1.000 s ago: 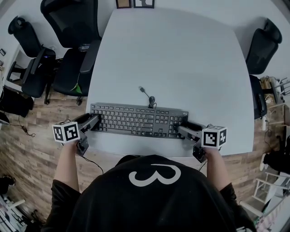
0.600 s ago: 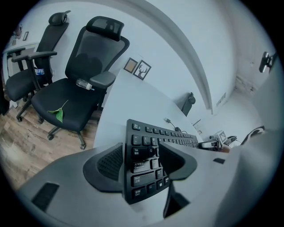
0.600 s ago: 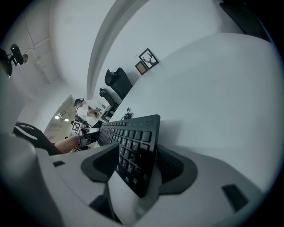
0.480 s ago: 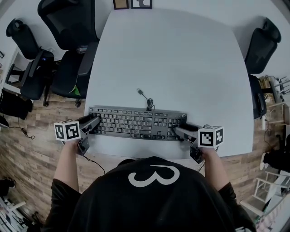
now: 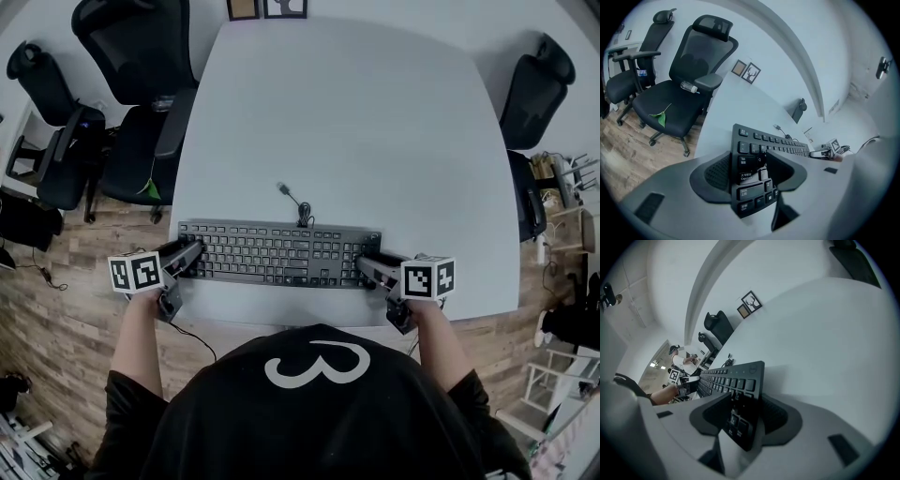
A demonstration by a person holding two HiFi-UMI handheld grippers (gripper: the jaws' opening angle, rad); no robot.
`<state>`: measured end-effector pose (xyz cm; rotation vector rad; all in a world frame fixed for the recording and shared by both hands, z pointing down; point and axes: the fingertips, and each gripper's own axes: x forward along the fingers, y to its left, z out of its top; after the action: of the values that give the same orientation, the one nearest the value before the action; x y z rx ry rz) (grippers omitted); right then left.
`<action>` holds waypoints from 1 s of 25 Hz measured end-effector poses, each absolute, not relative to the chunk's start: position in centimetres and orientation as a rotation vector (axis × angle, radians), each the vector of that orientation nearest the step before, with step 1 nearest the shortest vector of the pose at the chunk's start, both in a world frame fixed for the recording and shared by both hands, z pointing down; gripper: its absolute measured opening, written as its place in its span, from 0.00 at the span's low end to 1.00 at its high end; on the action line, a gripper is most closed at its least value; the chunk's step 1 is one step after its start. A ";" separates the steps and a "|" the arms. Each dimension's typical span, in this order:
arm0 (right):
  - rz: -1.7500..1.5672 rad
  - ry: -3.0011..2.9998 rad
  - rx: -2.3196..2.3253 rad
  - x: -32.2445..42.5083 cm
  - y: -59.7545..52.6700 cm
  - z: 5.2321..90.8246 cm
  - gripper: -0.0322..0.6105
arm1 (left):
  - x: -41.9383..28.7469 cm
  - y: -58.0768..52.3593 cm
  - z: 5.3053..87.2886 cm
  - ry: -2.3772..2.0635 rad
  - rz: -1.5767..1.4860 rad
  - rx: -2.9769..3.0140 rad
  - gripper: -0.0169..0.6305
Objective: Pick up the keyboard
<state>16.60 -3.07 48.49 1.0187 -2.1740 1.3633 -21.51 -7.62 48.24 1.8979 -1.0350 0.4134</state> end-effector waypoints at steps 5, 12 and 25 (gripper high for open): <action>1.407 -2.174 1.010 16.4 -3.1 48.3 0.34 | -21.4 -7.6 48.2 -1.037 0.410 1.897 0.39; 1.398 -2.165 1.022 16.4 -3.1 48.4 0.32 | -21.5 -7.7 48.2 -1.057 0.401 1.888 0.38; 1.305 -2.229 1.063 16.6 -3.9 46.8 0.32 | -21.7 -5.8 48.2 -1.098 0.320 1.827 0.39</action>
<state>16.57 -3.93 46.82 1.0626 -2.2288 1.3047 -21.73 -5.80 48.24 1.8265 -1.0976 0.3203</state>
